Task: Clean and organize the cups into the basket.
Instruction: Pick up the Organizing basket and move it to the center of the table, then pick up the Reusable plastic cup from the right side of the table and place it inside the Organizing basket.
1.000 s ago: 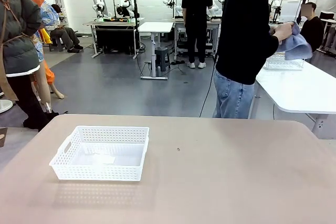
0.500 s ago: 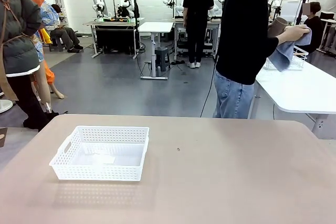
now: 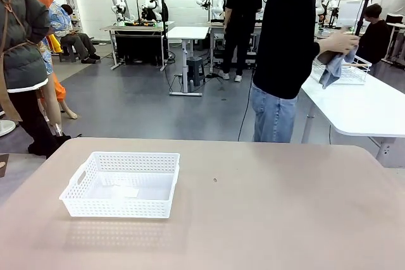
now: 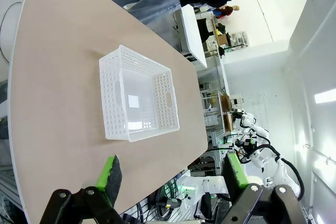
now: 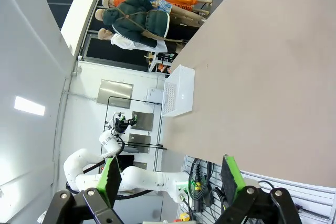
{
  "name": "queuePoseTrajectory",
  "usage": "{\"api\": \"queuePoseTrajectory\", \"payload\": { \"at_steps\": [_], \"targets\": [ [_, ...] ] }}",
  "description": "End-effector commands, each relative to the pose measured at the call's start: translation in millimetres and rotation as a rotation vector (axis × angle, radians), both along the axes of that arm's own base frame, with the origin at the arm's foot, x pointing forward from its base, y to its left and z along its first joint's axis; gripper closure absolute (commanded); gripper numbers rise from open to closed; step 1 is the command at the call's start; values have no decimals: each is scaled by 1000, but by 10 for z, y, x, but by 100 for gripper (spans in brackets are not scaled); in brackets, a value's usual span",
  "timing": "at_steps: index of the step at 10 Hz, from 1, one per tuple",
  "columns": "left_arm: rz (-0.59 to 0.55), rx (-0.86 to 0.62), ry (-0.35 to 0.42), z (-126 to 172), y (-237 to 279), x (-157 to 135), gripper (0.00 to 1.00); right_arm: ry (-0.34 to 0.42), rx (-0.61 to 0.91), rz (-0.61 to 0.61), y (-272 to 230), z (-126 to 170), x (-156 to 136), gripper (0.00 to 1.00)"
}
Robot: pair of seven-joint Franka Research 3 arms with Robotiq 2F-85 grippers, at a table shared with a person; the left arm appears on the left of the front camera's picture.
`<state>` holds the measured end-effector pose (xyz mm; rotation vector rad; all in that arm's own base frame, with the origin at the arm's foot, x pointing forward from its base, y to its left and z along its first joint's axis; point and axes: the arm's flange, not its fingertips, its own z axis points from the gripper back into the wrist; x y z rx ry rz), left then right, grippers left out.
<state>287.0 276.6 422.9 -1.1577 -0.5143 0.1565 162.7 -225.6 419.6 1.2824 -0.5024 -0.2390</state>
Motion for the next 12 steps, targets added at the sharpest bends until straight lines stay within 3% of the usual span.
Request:
{"api": "queuePoseTrajectory", "payload": {
  "at_steps": [1, 12],
  "targets": [
    [-13, 7, 4, 3, 17, -31, 0, -8, 5, 0, -8, -1, -6, 0],
    [-13, 7, 4, 3, 17, -31, 0, -8, 5, 0, -8, -1, -6, 0]
  ]
}}
